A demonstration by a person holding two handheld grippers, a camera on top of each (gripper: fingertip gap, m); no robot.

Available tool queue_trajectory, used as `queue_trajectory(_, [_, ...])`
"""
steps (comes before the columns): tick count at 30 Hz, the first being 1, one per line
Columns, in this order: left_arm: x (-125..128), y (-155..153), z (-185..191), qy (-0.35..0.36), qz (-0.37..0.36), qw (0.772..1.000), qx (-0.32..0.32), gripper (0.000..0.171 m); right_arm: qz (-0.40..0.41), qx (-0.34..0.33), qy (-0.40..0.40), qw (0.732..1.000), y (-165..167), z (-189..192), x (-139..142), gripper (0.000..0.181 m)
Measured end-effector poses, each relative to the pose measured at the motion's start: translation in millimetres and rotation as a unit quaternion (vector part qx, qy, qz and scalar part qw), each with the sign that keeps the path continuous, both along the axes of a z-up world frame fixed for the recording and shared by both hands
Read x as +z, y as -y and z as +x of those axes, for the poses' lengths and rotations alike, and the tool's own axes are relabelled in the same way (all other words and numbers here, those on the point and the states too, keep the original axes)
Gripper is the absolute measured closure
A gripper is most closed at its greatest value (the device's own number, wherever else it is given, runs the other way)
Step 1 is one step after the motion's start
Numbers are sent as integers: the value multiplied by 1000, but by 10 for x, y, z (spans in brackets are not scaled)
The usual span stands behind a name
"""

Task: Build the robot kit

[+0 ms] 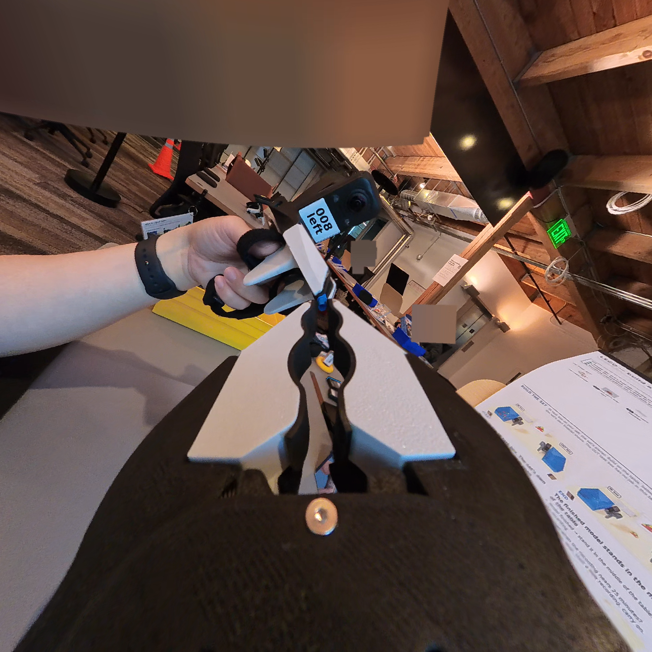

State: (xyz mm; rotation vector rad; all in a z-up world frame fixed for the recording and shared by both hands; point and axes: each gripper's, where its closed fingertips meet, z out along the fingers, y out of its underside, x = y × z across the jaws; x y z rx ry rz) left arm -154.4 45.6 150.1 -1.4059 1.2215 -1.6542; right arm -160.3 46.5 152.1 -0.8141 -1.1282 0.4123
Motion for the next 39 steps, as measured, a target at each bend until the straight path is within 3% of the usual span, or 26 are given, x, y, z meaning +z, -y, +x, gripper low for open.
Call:
queue_trajectory(25, [-37, -30, 19, -12, 17, 1000, 12, 170, -27, -6, 15, 1000, -51, -8, -41, 178])
queue_trajectory(26, [-29, -54, 19, -11, 29, 999, 23, 168, -24, -12, 13, 1000, -58, 5, -26, 178])
queue_trajectory(28, [-7, -162, -22, -15, 69, 995, 73, 136, -19, -20, 8, 1000, -62, 68, 10, 178])
queue_trajectory(29, [-11, -219, -68, -21, 95, 990, 100, 133, -22, -28, 7, 999, -79, 124, 26, 178])
queue_trajectory(32, [-158, -319, -218, -77, 156, 972, 157, 141, -20, -55, -12, 998, -115, 363, 122, 179])
queue_trajectory(34, [-411, -381, -289, -161, 158, 957, 180, 139, -20, -68, -28, 997, -118, 519, 195, 178])
queue_trajectory(39, [-1099, -298, -207, -352, 167, 910, 141, 152, -7, -100, -32, 994, -77, 728, 295, 179])
